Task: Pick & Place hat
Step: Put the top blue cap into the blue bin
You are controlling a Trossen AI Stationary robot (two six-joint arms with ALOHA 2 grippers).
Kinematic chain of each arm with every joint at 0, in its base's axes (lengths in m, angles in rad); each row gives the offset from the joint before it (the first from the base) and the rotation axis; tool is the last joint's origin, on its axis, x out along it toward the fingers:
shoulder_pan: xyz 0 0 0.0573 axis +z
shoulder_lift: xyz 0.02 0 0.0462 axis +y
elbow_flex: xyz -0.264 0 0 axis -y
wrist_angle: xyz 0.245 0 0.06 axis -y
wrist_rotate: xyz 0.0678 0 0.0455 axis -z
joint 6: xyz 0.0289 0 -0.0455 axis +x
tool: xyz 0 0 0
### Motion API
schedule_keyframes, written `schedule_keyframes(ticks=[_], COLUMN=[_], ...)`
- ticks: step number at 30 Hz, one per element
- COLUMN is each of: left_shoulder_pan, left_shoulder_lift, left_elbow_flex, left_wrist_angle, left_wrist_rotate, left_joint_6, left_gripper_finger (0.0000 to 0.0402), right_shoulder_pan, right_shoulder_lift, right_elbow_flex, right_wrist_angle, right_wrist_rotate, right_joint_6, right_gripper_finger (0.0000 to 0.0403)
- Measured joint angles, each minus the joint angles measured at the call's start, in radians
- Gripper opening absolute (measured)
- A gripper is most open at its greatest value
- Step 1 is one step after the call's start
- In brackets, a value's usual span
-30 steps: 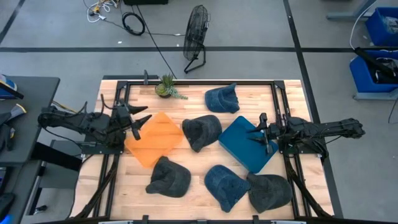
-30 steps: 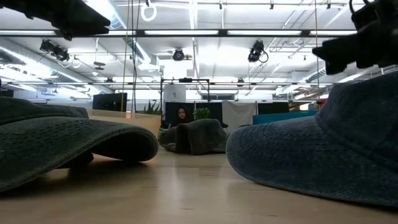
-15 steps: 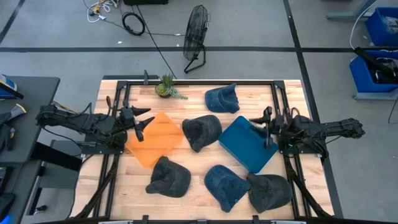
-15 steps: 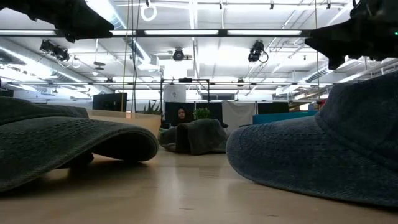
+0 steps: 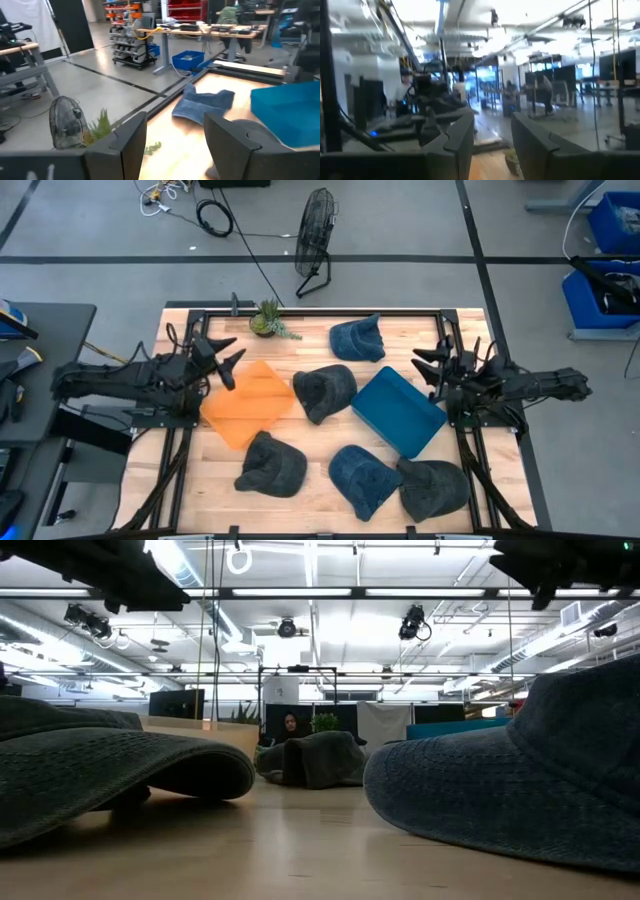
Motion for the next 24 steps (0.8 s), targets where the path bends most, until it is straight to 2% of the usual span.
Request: schedule_keyframes(ticks=[3, 6, 9, 11, 14, 20, 24], left_shoulder_pan=[0.059, 0.110, 0.157, 0.188, 0.228, 0.256, 0.255], left_shoulder_lift=[0.000, 0.008, 0.020, 0.030, 0.053, 0.087, 0.091], left_elbow_flex=[0.000, 0.000, 0.001, 0.001, 0.001, 0.001, 0.001], left_wrist_angle=[0.046, 0.096, 0.141, 0.154, 0.152, 0.152, 0.152], left_wrist_rotate=[0.084, 0.172, 0.197, 0.197, 0.198, 0.198, 0.198], left_joint_6=[0.032, 0.066, 0.068, 0.075, 0.076, 0.075, 0.070], left_gripper_finger=[0.0199, 0.0199, 0.0199, 0.0199, 0.0199, 0.0199, 0.0199], right_shoulder_pan=[-0.003, -0.029, -0.079, -0.123, -0.194, -0.340, -0.435], right_shoulder_lift=[0.118, 0.262, 0.418, 0.520, 0.667, 0.931, 1.063], right_elbow_flex=[0.139, 0.295, 0.431, 0.496, 0.555, 0.575, 0.575], right_wrist_angle=[-0.150, -0.358, -0.542, -0.619, -0.667, -0.630, -0.576], right_wrist_rotate=[0.054, 0.158, 0.243, 0.260, 0.244, 0.204, 0.028], right_joint_6=[-0.007, 0.014, 0.095, 0.172, 0.238, 0.246, 0.237], right_gripper_finger=[0.0137, 0.0137, 0.0137, 0.0137, 0.0137, 0.0137, 0.0137])
